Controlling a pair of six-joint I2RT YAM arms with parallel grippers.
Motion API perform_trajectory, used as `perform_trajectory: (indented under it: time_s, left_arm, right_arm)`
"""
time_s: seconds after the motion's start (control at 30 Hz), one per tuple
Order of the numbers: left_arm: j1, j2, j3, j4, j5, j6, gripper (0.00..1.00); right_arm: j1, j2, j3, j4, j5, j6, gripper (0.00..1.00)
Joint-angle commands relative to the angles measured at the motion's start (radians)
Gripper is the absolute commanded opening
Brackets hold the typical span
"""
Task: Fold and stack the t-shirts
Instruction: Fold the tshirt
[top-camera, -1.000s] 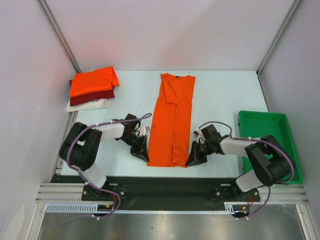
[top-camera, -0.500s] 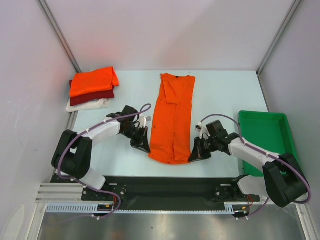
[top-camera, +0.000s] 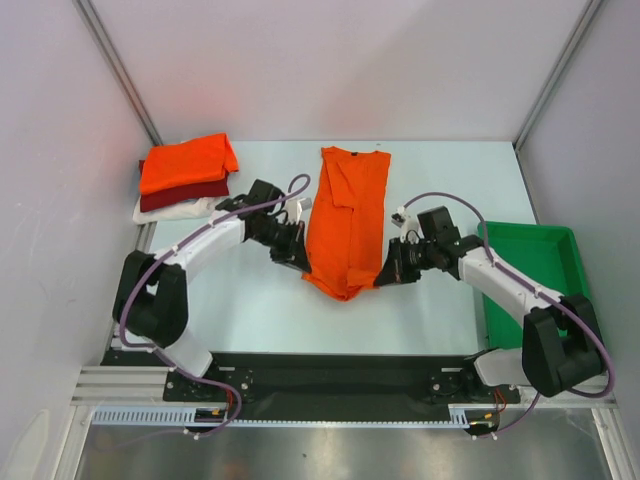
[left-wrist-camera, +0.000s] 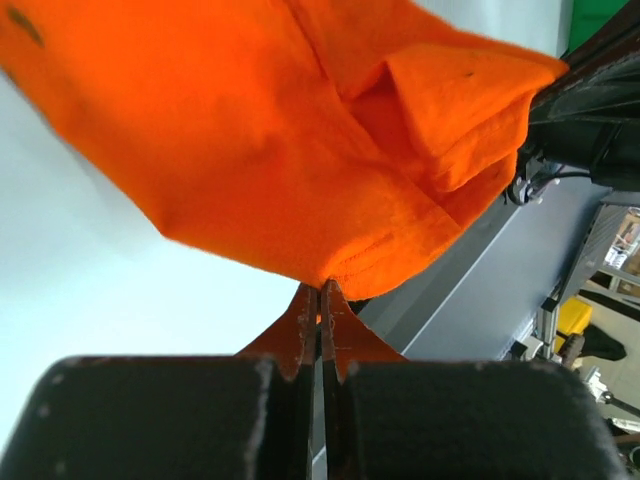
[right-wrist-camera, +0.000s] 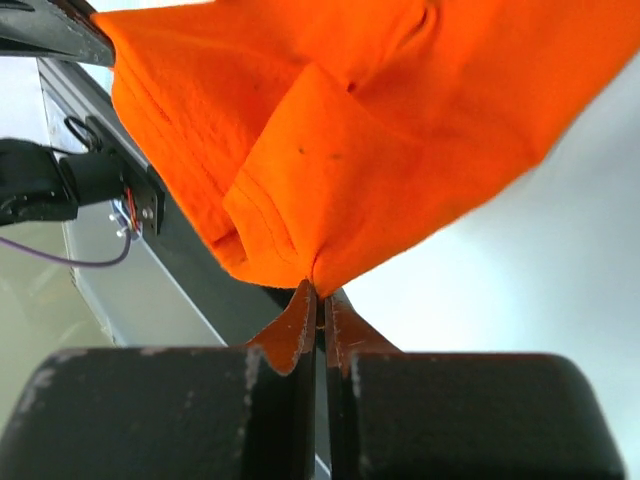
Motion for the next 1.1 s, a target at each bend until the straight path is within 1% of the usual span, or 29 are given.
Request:
perform_trajectory:
  time_s: [0.0, 0.17, 0.2, 0.4, 0.53, 0.57, 0.63, 0.67, 0.7, 0.73, 0.77, 0.8, 0.83, 0.87, 0.9, 0.93, 1.0, 1.03, 1.07]
  left_arm:
    - [0.009, 0.064, 0.128, -0.004, -0.011, 0.036, 0.0]
    - [0.05, 0.17, 0.263, -0.027, -0.05, 0.037, 0.0]
    - [0.058, 0.184, 0.303, -0.029, -0.051, 0.033, 0.0]
    - [0.082, 0.293, 0.427, -0.032, -0.035, 0.026, 0.01]
    - [0.092, 0.362, 0.492, -0.015, -0.03, 0.017, 0.01]
    - [0.096, 0.4, 0.51, -0.012, -0.031, 0.017, 0.0]
    - [0.102, 0.454, 0.581, -0.011, -0.031, 0.017, 0.0]
    - [0.107, 0.509, 0.608, -0.004, -0.036, 0.016, 0.0]
    - [0.11, 0.541, 0.678, 0.002, -0.048, 0.016, 0.0]
    - [0.115, 0.599, 0.722, 0.005, -0.089, 0.014, 0.0]
    - [0.121, 0.62, 0.8, 0.014, -0.114, 0.02, 0.0]
    - [0.124, 0.638, 0.832, 0.02, -0.134, 0.023, 0.0]
    - [0.127, 0.65, 0.857, 0.025, -0.156, 0.023, 0.0]
    - [0.134, 0.663, 0.875, 0.029, -0.189, 0.023, 0.12]
    - [0.138, 0.664, 0.895, 0.026, -0.217, 0.022, 0.21]
    - [0.141, 0.663, 0.895, 0.028, -0.235, 0.023, 0.23]
    - [0.154, 0.629, 0.864, 0.032, -0.242, 0.017, 0.36]
    - [0.157, 0.612, 0.845, 0.034, -0.239, 0.017, 0.44]
    - [0.162, 0.58, 0.827, 0.034, -0.233, 0.028, 0.59]
  right_arm:
    - [-0.018, 0.05, 0.083, 0.023, -0.011, -0.031, 0.0]
    - [-0.049, 0.119, 0.16, 0.04, -0.004, -0.05, 0.0]
    - [-0.061, 0.142, 0.175, 0.04, -0.004, -0.051, 0.0]
    - [-0.098, 0.232, 0.277, 0.053, -0.002, -0.064, 0.0]
    - [-0.112, 0.351, 0.359, 0.07, 0.001, -0.084, 0.0]
    - [-0.112, 0.378, 0.378, 0.073, -0.001, -0.087, 0.0]
    - [-0.115, 0.425, 0.435, 0.092, -0.005, -0.099, 0.0]
    - [-0.121, 0.483, 0.456, 0.102, 0.001, -0.099, 0.0]
    - [-0.127, 0.51, 0.493, 0.132, 0.008, -0.099, 0.0]
    - [-0.133, 0.546, 0.52, 0.149, 0.019, -0.097, 0.03]
    - [-0.146, 0.606, 0.58, 0.169, 0.022, -0.107, 0.07]
    - [-0.155, 0.635, 0.58, 0.171, 0.022, -0.12, 0.08]
    - [-0.16, 0.657, 0.646, 0.171, 0.035, -0.133, 0.09]
    - [-0.164, 0.672, 0.674, 0.16, 0.053, -0.143, 0.24]
    - [-0.178, 0.688, 0.703, 0.149, 0.077, -0.145, 0.33]
    - [-0.183, 0.685, 0.729, 0.14, 0.093, -0.148, 0.42]
    - [-0.201, 0.639, 0.726, 0.122, 0.101, -0.15, 0.48]
    - [-0.207, 0.611, 0.693, 0.12, 0.114, -0.15, 0.57]
    - [-0.212, 0.585, 0.667, 0.119, 0.116, -0.148, 0.59]
